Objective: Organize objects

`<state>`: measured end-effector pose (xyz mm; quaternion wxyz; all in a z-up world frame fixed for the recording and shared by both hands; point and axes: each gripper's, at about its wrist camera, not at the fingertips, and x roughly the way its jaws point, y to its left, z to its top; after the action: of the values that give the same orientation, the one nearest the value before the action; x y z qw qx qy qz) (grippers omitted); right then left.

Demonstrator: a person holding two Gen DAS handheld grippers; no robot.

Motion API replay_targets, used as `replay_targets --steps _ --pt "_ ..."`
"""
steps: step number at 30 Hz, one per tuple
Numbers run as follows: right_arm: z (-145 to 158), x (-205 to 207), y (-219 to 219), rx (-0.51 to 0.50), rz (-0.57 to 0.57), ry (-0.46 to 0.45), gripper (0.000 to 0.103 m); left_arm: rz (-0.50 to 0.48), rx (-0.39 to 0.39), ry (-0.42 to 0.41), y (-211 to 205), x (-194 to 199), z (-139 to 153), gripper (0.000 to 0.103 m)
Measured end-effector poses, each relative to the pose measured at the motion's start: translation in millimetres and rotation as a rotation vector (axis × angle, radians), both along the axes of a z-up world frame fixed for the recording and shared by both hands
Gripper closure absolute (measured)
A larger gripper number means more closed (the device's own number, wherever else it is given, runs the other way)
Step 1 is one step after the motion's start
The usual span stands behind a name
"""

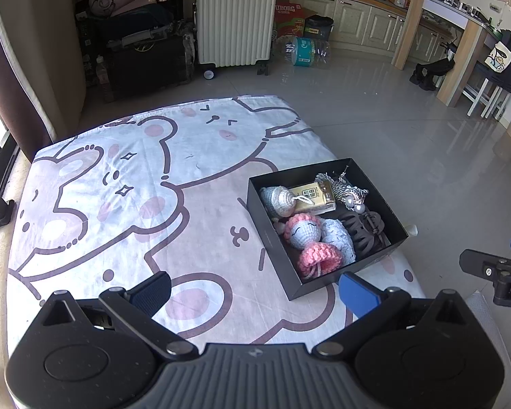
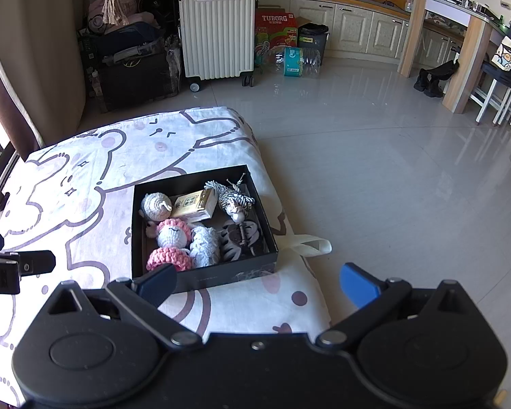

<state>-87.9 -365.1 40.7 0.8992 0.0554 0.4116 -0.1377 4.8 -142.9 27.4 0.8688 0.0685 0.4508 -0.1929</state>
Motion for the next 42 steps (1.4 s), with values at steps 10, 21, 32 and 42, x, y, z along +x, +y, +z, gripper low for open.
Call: replay_targets --steps 10,21,32,42 --pt "0.0 0.1 -0.2 -0.001 0.000 0.000 0.000 0.000 0.000 -0.001 -0.2 -0.3 -0.2 0.000" --pt "0.5 0.2 -0.4 -0.001 0.000 0.000 0.000 -0.001 -0.004 0.002 -1.1 -1.3 -0.2 0.000" --pt "-1.0 -2.1 -0.5 0.000 -0.003 0.002 0.000 -0.004 -0.004 0.002 -1.1 -1.5 0.1 0.000" --pt "-3.1 -3.1 -0.5 -0.001 -0.006 0.006 0.000 -0.007 0.000 0.003 -2.0 -1.9 0.2 0.000"
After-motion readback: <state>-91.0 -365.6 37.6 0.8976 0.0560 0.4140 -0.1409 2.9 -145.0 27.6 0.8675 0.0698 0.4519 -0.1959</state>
